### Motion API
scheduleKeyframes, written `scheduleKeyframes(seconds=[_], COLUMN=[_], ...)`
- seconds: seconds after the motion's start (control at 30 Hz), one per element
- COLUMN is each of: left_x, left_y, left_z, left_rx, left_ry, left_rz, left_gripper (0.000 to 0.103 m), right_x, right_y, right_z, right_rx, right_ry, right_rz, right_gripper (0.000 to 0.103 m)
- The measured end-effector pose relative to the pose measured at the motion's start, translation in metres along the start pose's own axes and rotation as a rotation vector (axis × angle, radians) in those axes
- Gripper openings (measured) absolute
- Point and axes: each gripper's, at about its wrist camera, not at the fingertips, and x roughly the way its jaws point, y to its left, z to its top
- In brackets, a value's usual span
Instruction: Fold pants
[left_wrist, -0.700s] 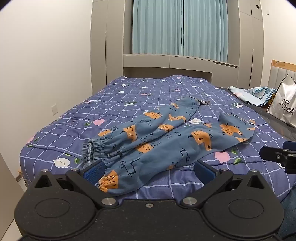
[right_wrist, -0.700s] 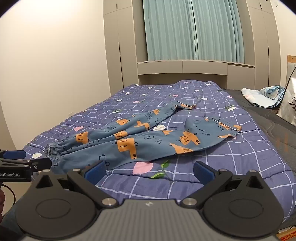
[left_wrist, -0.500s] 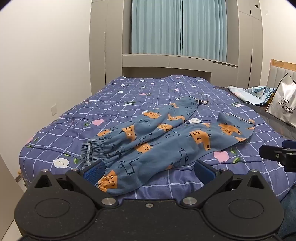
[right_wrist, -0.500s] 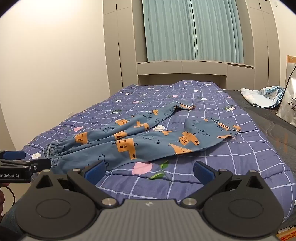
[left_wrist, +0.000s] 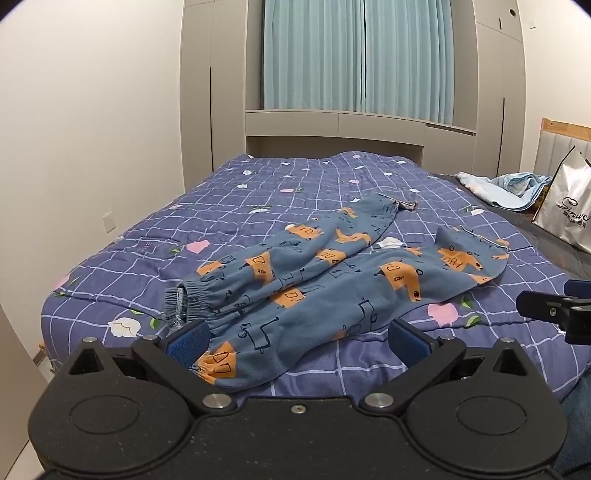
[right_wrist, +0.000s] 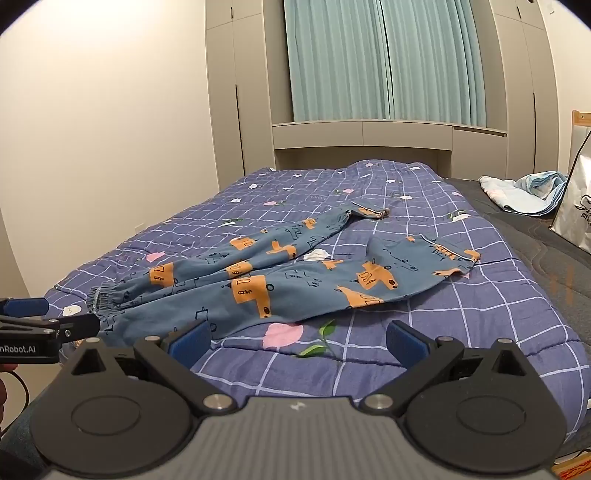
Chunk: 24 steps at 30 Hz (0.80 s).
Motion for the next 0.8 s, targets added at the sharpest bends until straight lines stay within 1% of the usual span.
scheduleKeyframes(seconds=[0.8], left_x=[-0.0018], left_y=[0.0000], left_z=[0.0011], left_rx=[0.003], left_ry=[-0.002], left_rz=[0.009], left_gripper=[0.102], right_x=[-0.0034], right_y=[0.0006], right_z=[0.0005], right_rx=[-0.010], right_ry=[-0.013], right_rz=[-0.010], right_gripper=[0.103])
